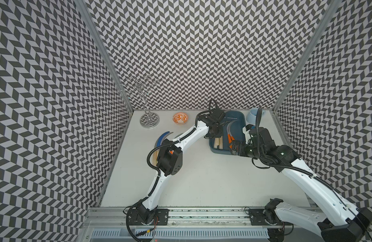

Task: Put small sickles into storage boxes
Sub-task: Place the sickle in the storage box.

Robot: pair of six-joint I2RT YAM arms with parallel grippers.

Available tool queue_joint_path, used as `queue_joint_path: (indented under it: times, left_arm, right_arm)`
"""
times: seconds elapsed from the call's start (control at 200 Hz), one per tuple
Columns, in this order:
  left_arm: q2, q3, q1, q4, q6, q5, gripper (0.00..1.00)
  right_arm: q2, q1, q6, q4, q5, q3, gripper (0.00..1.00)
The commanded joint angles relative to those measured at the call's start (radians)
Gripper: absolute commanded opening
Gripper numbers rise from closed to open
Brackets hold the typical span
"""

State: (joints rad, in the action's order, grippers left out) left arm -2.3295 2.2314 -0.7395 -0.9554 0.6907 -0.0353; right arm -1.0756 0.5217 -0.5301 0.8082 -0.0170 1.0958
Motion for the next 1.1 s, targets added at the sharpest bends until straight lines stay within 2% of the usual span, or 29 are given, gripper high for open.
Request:
queue_joint_path:
  times: [0.0,0.2,0.526,0.671,0.831,0.936,1.092]
  left_arm:
    - [-0.027,0.041,-0.016,0.091,0.026,-0.042,0.0]
    - [-0.108,0.103,-0.03,0.118,0.039,-0.062,0.02]
    - [-0.182,0.112,-0.055,0.183,0.059,-0.039,0.06]
    - [-0.204,0.111,-0.06,0.202,0.062,-0.033,0.11]
    - [-0.208,0.107,-0.063,0.208,0.058,-0.037,0.26]
    - [-0.198,0.108,-0.064,0.203,0.048,-0.034,0.43]
    - [-0.167,0.109,-0.063,0.203,0.046,-0.045,0.54]
  right_arm:
    - [0.035,-0.012,0.016,-0.002,-0.009,-0.018,1.0]
    - [0.048,-0.022,0.018,0.001,-0.019,-0.037,1.0]
    - [0.057,-0.037,0.025,-0.001,-0.035,-0.054,1.0]
    - [0.066,-0.041,0.024,0.0,-0.04,-0.065,0.99]
    - [0.075,-0.043,0.022,0.008,-0.034,-0.066,1.0]
    - [0.077,-0.046,0.021,0.011,-0.035,-0.066,1.0]
    - [0.082,-0.046,0.016,0.007,-0.04,-0.065,1.0]
